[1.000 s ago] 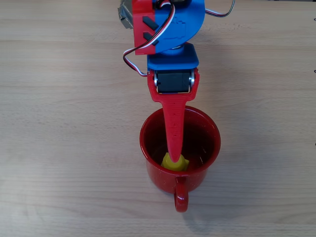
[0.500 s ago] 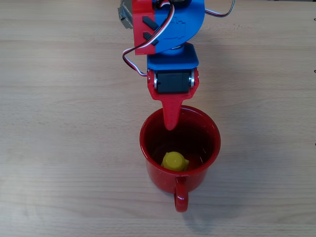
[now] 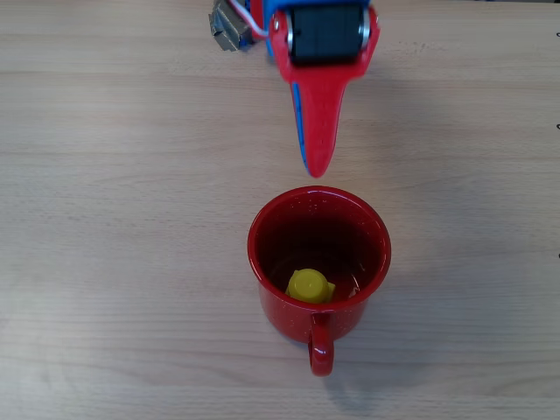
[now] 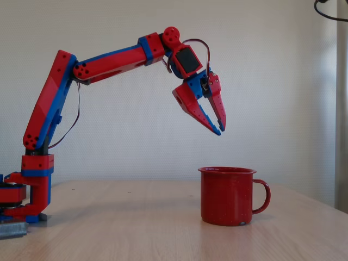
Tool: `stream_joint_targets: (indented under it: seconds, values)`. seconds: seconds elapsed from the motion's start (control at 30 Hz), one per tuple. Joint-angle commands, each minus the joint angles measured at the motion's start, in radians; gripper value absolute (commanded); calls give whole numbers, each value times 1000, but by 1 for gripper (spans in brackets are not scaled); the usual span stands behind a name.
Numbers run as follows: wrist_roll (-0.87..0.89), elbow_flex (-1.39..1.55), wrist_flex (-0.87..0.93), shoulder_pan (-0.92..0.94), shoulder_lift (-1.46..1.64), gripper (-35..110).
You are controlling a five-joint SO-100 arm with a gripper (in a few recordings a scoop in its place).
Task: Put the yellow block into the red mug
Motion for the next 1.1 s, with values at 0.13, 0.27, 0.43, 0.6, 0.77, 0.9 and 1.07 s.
stream_joint_targets:
  seconds: [0.13,0.27,0.43,0.6,0.77,0.9,1.07]
  values:
    - [-61,167,-86,26,342,0]
    - [-80,333,-169,52,522,0]
    - [-77,491,-190,84,703,0]
    - [-46,670,-187,95,891,0]
    - [-43,891,-186,80,1111,0]
    - [-75,1080,-230,58,1296,0]
    - [-26,1243,-207,49,1483,0]
